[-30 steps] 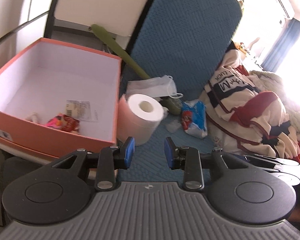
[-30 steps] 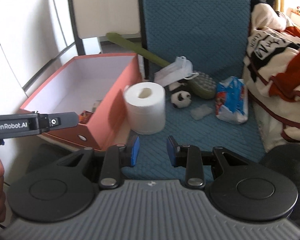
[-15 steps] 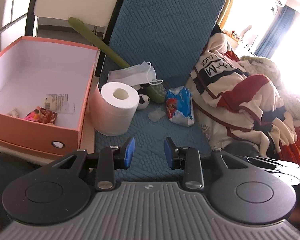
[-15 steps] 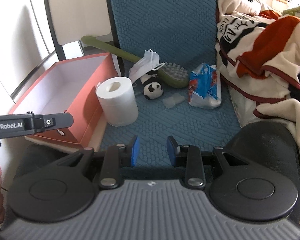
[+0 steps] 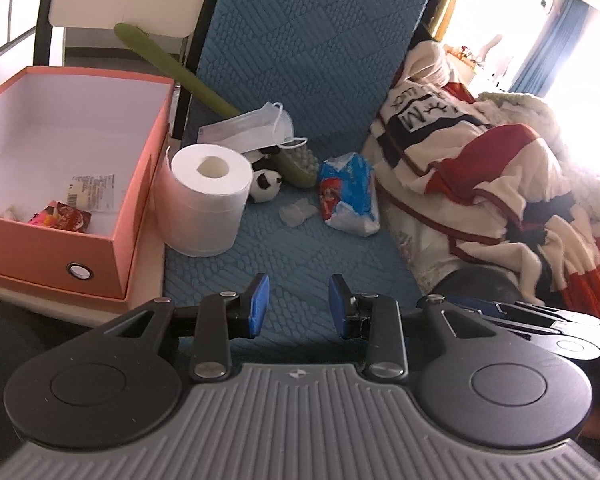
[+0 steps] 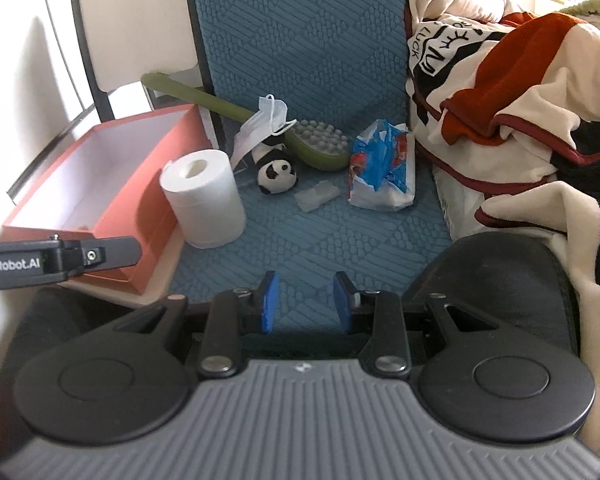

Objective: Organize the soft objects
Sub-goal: 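Move both open tools back toward the items on the chair seat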

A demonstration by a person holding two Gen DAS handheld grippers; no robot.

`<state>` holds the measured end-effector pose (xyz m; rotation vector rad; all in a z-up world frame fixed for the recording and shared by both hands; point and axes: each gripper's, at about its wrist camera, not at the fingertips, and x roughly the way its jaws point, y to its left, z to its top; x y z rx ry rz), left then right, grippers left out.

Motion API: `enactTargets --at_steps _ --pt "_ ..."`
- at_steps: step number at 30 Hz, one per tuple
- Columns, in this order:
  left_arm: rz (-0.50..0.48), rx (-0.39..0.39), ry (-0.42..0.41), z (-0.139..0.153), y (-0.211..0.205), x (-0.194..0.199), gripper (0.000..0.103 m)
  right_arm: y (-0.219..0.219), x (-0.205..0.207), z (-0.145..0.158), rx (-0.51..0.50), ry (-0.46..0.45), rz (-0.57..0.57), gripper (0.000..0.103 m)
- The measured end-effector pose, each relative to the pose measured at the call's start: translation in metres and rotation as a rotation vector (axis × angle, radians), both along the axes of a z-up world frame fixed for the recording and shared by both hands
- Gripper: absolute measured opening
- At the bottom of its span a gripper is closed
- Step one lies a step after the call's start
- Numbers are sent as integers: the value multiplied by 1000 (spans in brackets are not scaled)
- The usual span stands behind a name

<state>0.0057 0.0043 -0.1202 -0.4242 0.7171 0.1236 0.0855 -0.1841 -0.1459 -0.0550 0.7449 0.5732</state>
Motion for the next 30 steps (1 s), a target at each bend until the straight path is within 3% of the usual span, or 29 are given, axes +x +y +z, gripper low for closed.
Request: enactTargets --at_steps 17,22,30 --pt "3 18 20 -23 12 62 38 23 45 -26 26 -46 -12 34" --pt "-9 -65 35 -36 21 83 38 32 60 -32 26 -53 -9 34" --pt "1 -59 53 -44 32 115 38 47 85 -45 16 -74 -46 34"
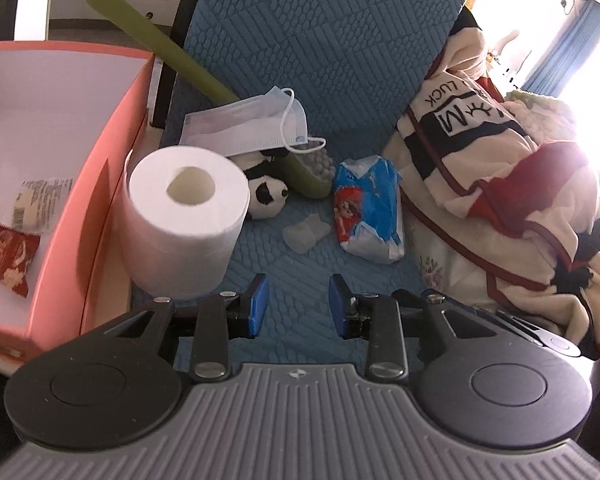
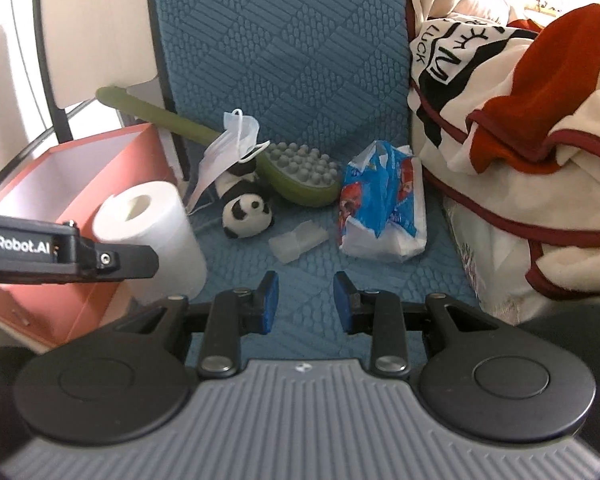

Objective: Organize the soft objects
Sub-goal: 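Move both open tools back toward the items on the chair seat, then grasp the black-and-white panda plush with the left tool while the right tool grasps the clear plastic piece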

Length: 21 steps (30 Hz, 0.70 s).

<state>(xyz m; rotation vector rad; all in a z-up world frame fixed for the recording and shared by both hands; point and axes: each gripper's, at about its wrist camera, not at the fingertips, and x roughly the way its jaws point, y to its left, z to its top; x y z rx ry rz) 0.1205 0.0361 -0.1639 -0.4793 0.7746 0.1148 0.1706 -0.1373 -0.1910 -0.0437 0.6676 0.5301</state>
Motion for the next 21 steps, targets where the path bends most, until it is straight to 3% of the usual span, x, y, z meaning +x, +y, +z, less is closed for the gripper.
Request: enactTargets --at_steps 5,11,19,21 --pt "-9 22 2 1 1 19 38 9 18 -7 -15 14 -1 34" --pt "-36 44 26 -2 2 43 55 9 31 -12 27 44 -1 34" --pt "-43 98 50 -8 5 70 56 16 44 -19 38 52 -6 34" --pt "-42 102 52 -9 7 78 56 16 47 -21 56 44 -13 42"
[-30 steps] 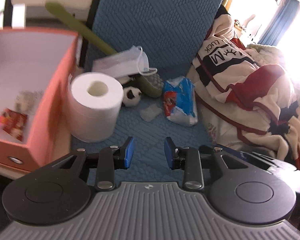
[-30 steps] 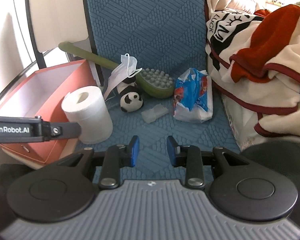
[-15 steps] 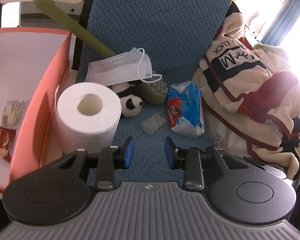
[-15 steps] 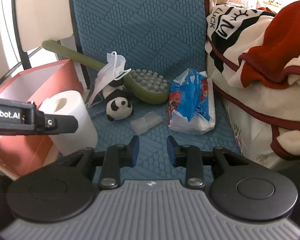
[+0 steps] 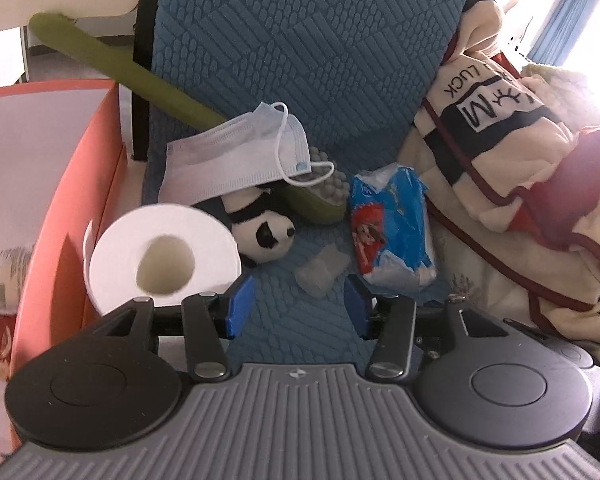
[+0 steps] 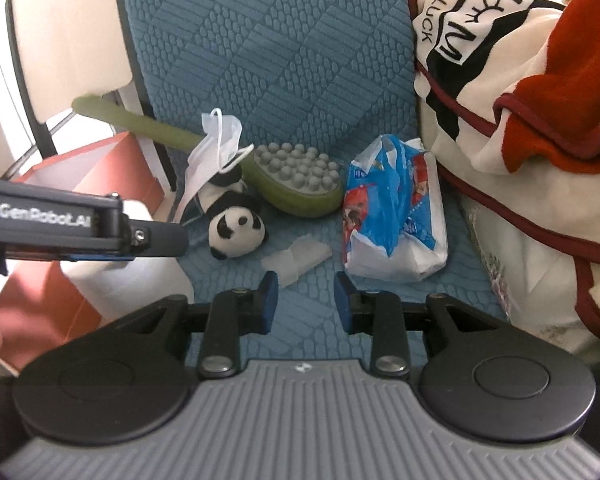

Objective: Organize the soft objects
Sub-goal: 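Grasp the black-and-white panda plush with the left tool while the right tool grasps the clear plastic piece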

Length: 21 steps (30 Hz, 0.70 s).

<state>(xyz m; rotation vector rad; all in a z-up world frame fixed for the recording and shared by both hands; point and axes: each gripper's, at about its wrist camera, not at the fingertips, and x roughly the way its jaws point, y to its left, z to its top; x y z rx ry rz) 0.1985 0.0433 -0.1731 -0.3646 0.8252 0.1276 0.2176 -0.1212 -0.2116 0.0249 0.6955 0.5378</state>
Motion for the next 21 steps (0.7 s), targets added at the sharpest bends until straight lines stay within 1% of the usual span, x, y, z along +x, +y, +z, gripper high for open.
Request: enactTargets --at_steps 1,2,3,10,15,20,21 --pt "5 -6 1 -1 2 3 56 1 1 -1 4 -5 -3 52" --pt "11 -10 2 -1 4 6 56 2 2 -2 3 -7 -7 60" --pt "14 -12 4 -2 5 10 56 3 3 -4 2 -7 -11 60" --pt "27 -26 21 -12 7 36 56 5 21 -11 21 57 -32 60" --pt "23 8 53 -13 1 59 56 16 36 -20 34 100 -36 60" --pt "12 42 93 -16 -4 82 56 26 48 -30 49 116 -58 59" --pt "15 52 105 -17 -4 87 57 28 49 -31 52 118 -61 58"
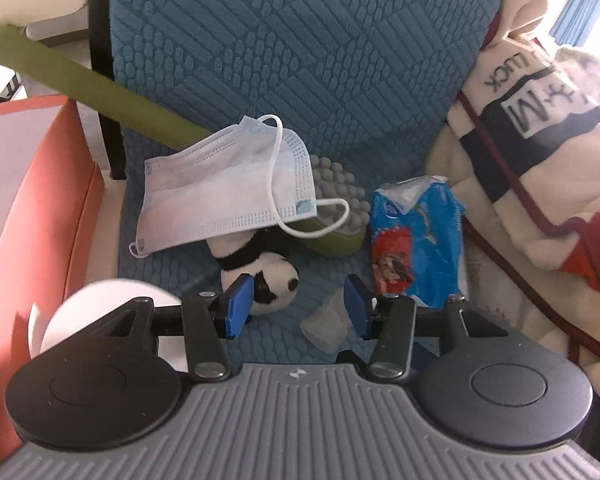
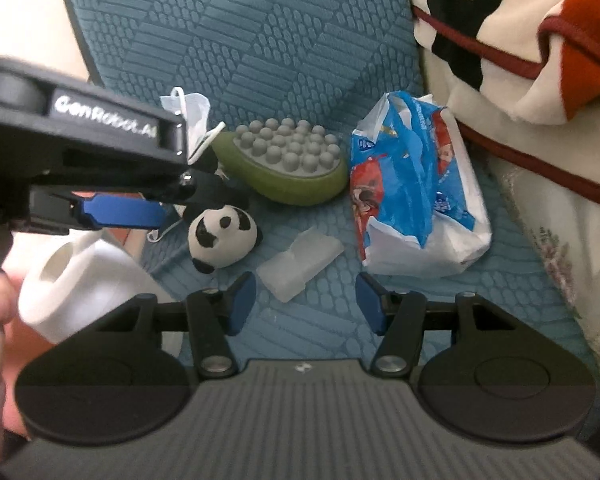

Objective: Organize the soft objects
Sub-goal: 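Grasp the black-and-white panda plush with the left tool while the right tool grasps the clear plastic piece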

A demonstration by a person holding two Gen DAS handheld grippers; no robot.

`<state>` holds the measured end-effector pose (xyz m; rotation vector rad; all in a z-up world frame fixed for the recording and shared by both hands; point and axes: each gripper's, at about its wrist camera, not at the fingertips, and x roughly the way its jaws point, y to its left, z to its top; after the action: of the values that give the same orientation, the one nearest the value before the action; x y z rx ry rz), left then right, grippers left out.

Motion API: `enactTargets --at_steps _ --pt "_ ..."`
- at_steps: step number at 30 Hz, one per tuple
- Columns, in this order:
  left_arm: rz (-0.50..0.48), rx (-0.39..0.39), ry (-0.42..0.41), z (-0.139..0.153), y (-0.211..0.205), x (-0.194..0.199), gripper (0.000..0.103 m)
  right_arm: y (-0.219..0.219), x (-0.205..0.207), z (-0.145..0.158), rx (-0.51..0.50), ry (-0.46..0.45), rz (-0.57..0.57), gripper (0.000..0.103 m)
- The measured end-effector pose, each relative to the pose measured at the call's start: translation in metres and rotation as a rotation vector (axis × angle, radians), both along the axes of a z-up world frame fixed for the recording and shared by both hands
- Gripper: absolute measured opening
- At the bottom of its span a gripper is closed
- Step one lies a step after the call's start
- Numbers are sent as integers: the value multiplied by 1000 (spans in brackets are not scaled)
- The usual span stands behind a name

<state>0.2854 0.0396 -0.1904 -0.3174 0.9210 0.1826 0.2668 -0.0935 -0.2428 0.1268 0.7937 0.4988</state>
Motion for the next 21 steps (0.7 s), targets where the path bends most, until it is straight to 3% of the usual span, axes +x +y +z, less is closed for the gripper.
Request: enactTargets --at_steps 6,15,21 --pt "25 76 81 -8 8 27 60 8 9 -10 44 23 -26 58" --pt "40 4 167 -24 24 50 60 24 17 -27 28 42 -36 56" --pt "60 19 180 -33 28 53 60 31 16 -30 0 1 -49 55"
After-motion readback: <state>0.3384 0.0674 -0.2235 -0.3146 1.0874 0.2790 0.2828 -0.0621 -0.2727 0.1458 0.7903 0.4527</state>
